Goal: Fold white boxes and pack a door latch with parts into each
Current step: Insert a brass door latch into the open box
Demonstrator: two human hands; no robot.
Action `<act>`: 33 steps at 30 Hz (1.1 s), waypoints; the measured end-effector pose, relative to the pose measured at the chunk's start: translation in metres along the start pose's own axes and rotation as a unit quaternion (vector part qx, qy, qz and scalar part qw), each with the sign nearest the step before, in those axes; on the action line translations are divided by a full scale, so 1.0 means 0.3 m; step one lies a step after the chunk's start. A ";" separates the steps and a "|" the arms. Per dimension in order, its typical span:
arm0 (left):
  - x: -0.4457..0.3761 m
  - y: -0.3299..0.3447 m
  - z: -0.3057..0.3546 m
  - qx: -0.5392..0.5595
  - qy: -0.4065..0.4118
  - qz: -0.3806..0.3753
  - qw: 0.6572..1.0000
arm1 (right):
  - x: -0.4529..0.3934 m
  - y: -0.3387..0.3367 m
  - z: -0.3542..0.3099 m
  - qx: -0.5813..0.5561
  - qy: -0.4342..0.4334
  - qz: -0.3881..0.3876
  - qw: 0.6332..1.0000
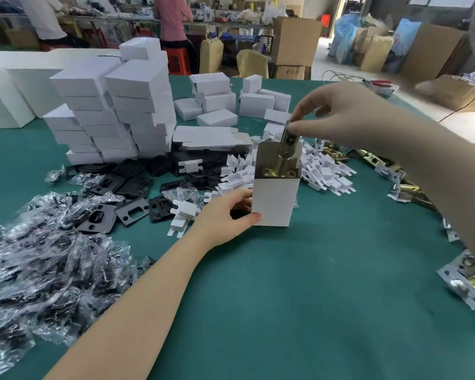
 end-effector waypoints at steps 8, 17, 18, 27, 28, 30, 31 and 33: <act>0.005 0.004 0.005 0.008 -0.002 0.006 1.000 | 0.018 0.202 0.035 0.143 -0.058 -0.015 0.988; 0.004 0.008 0.007 0.004 -0.005 0.003 1.000 | 0.059 0.323 0.242 -0.269 0.077 0.247 0.928; 0.004 0.007 0.008 -0.003 -0.007 0.003 1.000 | 0.063 0.347 0.277 -0.284 0.109 0.252 0.919; 0.012 0.008 0.023 0.004 -0.001 0.006 1.000 | 0.041 0.483 0.457 -0.142 0.221 0.201 0.944; 0.014 0.008 0.025 0.016 0.006 0.006 1.000 | 0.031 0.480 0.463 -0.114 0.230 0.188 0.948; 0.016 0.008 0.026 0.033 0.013 0.008 0.999 | 0.010 0.469 0.469 -0.044 0.227 0.162 0.959; 0.015 0.008 0.026 0.038 0.013 0.009 0.999 | -0.002 0.462 0.473 -0.006 0.215 0.150 0.965; 0.012 0.009 0.023 0.045 0.015 0.013 0.999 | -0.027 0.444 0.483 0.028 0.197 0.135 0.971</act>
Point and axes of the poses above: each hand's wrist, its own x-axis away from the middle knuckle, its own y-axis out of the palm, z = x × y, the point moved 2 cm from there along -x, towards the middle knuckle, and after that the axes turned 7 degrees about y, right-handed, at the moved point
